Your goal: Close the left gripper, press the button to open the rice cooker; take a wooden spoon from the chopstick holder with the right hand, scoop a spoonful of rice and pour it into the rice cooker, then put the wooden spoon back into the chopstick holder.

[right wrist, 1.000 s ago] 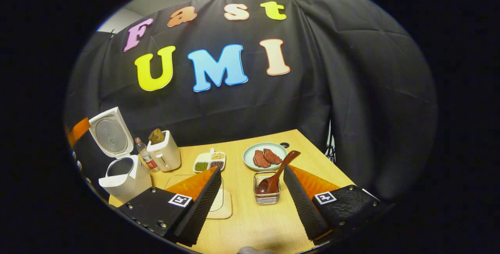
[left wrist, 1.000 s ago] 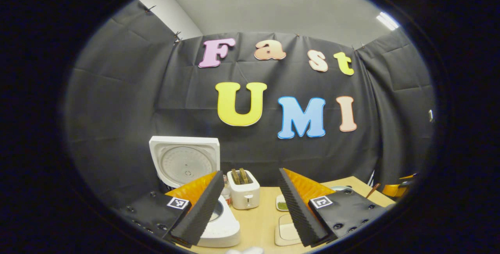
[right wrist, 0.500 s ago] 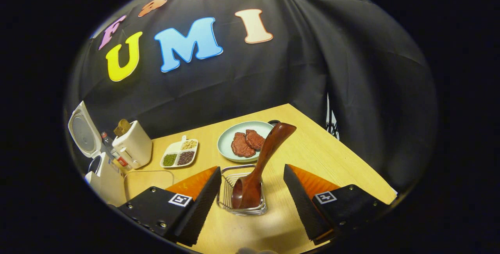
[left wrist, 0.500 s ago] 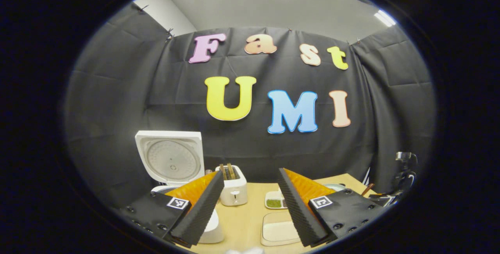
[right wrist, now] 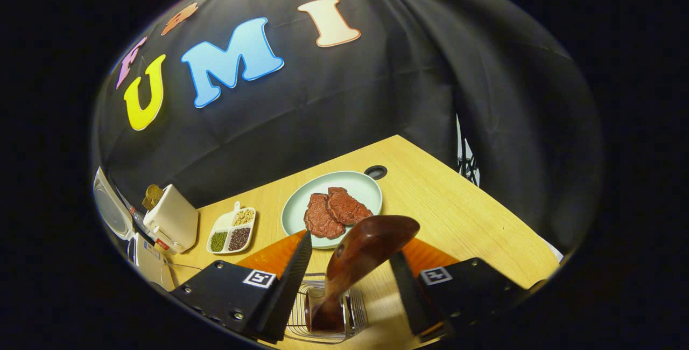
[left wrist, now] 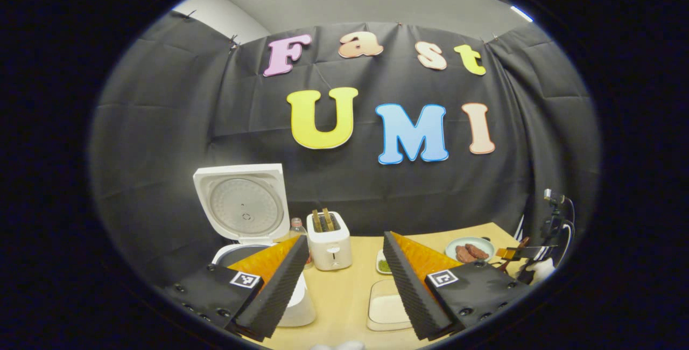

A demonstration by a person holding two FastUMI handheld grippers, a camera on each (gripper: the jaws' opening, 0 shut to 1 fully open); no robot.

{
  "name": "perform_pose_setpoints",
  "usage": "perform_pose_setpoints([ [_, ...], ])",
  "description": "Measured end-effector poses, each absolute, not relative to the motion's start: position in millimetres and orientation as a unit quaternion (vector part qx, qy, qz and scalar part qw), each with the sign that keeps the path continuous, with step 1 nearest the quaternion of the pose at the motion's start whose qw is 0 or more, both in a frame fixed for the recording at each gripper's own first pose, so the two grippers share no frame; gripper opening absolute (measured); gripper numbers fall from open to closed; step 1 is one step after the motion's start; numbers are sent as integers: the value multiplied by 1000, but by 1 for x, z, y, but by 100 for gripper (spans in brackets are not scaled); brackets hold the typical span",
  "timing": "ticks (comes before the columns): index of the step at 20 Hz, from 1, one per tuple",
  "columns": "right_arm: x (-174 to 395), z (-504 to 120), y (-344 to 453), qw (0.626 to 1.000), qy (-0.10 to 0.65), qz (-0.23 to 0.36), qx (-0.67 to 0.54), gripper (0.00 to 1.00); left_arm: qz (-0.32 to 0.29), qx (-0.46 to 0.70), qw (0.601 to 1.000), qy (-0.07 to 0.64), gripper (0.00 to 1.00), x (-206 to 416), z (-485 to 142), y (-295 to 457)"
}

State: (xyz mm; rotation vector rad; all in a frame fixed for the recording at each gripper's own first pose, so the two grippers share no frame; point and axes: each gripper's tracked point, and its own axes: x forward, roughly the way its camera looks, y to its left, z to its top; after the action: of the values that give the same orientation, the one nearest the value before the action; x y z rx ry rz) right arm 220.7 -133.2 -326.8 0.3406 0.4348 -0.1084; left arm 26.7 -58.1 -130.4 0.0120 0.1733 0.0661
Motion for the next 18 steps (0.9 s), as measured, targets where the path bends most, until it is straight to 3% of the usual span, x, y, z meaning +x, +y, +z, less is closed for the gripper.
perform_pose_setpoints([
  [3, 221, -328, -134, 959, 220, -54, 171, 58, 31, 13, 996, 84, 96, 30, -128, -63],
  [4, 227, -331, -134, 958, 218, -53, 176, 30, 29, 15, 996, 83, 96, 30, -127, -64],
  [6, 223, -326, -128, 956, 220, -45, 189, 28, 27, 18, 996, 80, 97, 31, -125, -66],
  [7, 223, -326, -127, 956, 223, -44, 187, 22, 27, 20, 996, 80, 97, 31, -124, -65],
  [13, 221, -309, -121, 963, 217, -39, 156, 22, 31, 28, 996, 73, 98, 29, -120, -54],
  [18, 223, -242, -114, 978, 174, -40, 107, 21, 34, 30, 997, 65, 97, 25, -120, -34],
])
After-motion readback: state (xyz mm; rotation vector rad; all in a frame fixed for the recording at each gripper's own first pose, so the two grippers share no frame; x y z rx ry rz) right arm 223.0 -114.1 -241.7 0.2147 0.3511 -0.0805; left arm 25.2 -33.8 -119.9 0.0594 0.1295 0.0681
